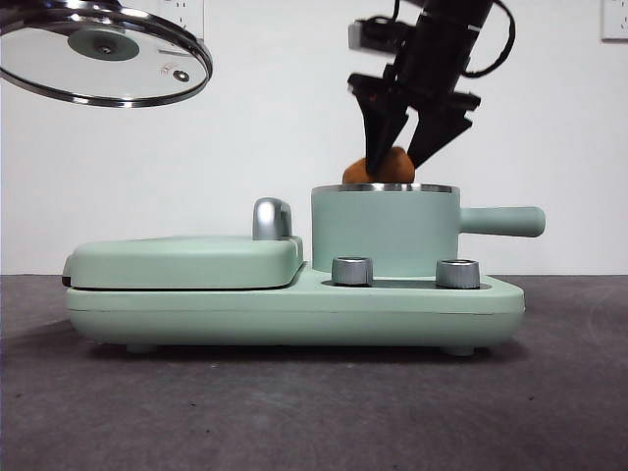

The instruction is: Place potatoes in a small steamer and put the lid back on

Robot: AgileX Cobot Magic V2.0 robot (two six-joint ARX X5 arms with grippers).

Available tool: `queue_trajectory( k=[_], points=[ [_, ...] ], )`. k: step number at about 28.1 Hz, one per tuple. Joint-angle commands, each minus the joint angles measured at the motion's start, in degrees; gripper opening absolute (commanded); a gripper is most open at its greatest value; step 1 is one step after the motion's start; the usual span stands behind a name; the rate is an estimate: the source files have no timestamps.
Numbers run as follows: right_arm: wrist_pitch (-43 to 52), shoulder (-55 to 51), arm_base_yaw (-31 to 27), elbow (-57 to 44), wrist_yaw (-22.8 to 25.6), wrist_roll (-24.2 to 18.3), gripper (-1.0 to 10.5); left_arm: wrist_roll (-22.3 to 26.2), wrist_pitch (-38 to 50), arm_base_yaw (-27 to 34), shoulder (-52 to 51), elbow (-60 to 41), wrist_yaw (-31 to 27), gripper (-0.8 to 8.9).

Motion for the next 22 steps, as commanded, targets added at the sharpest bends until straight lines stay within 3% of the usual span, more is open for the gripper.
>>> queue_trajectory(
  k=[1, 22],
  points=[
    [0.35, 2.03, 0.20, 1.49, -0.20, -0.66, 2.7, 0.22, 2.29, 0.00, 0.37, 0.90, 0.09, 0.15],
    [-3.78, 4.20, 0.04, 1.49, -0.35, -0.44, 2.8, 0.00, 4.46, 0.00, 0.96, 0.90, 0.09, 0.15]
  ],
)
